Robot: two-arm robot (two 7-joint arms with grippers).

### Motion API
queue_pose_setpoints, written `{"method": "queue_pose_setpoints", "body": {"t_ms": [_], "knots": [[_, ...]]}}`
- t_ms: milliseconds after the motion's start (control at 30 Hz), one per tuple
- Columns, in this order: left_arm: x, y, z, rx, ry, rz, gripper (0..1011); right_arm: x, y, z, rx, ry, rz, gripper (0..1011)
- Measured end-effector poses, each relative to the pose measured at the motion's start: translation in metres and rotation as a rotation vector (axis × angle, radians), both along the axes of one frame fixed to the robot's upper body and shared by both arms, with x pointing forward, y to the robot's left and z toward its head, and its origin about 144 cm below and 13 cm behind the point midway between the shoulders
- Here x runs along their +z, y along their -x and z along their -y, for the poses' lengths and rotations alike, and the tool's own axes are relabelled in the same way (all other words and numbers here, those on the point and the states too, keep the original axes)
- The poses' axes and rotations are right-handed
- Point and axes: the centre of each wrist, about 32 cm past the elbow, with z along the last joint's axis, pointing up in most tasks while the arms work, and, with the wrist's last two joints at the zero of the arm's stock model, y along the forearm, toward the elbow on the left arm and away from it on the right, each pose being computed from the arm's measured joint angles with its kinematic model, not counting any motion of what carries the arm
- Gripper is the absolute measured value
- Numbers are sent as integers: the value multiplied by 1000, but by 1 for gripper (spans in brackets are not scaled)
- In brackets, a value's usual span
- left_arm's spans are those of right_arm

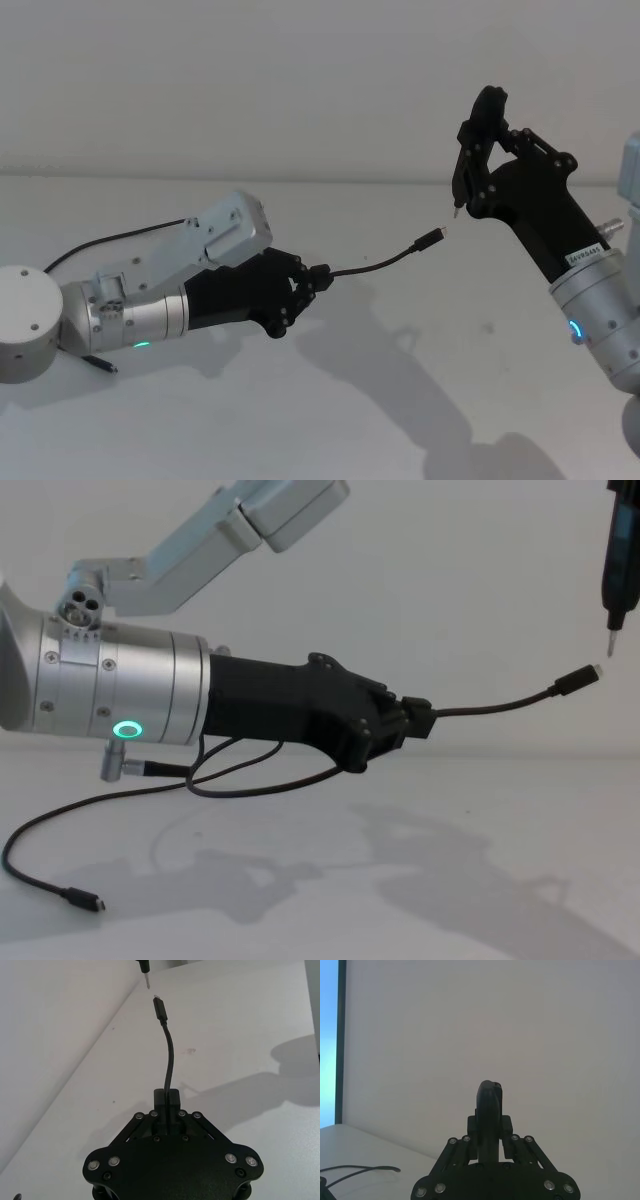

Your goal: Pick up the data cable with the one hand.

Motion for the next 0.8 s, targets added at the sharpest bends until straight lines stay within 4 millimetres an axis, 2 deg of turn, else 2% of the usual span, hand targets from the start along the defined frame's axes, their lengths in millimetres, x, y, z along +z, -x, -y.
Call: {"method": "queue_pose_setpoints", "body": {"t_ms": [800], "knots": [[1, 0, 0, -4, 3, 5, 39, 7, 10, -4, 14, 9, -25, 274]]}}
